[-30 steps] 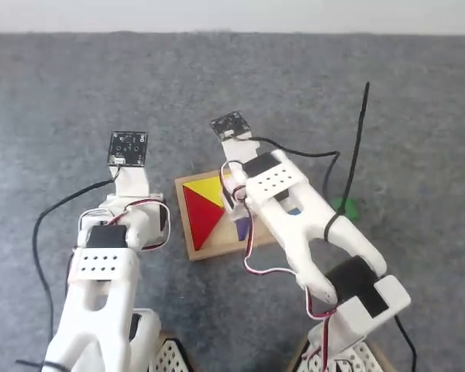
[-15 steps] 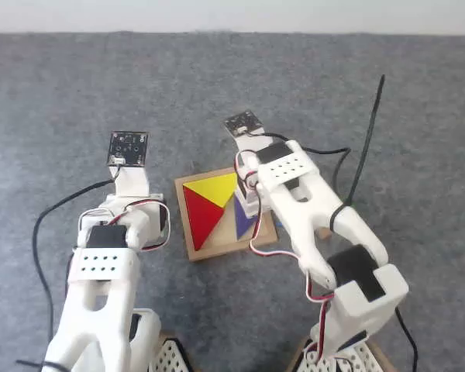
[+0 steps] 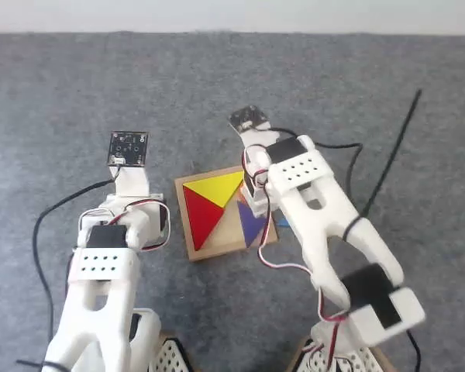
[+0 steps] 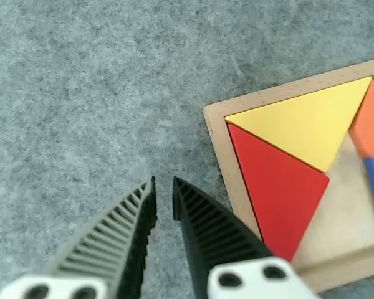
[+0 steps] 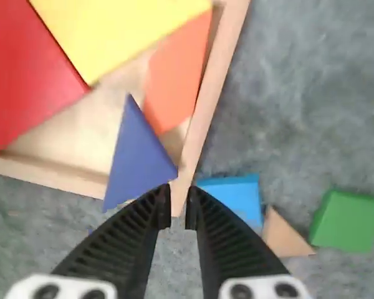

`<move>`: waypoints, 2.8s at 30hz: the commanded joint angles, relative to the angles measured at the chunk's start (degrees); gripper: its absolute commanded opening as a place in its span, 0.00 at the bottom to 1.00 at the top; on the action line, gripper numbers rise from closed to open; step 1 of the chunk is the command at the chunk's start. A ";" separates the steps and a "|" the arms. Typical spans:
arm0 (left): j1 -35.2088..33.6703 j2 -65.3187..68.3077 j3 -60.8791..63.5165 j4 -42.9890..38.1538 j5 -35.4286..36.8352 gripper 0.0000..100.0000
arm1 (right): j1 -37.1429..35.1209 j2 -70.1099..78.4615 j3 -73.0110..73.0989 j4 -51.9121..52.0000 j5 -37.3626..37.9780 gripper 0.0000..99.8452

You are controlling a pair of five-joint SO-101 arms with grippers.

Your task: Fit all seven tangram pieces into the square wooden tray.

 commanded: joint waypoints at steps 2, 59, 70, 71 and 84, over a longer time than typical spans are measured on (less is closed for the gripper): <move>0.00 -1.14 -1.10 0.44 -0.88 0.05 | -3.38 -4.35 -1.23 -1.10 6.86 0.04; 0.00 -1.49 -1.10 1.49 -0.97 0.05 | 5.32 1.63 -5.80 9.27 55.47 0.20; 0.00 -1.23 -1.10 1.41 -0.88 0.05 | -1.01 -8.22 18.99 -15.52 46.42 0.26; 0.00 -1.23 -1.10 1.41 -0.88 0.05 | -1.45 -8.22 19.34 -16.40 45.19 0.27; 0.00 -1.23 -1.19 1.41 -0.88 0.05 | -2.77 -8.75 19.43 -15.43 30.68 0.26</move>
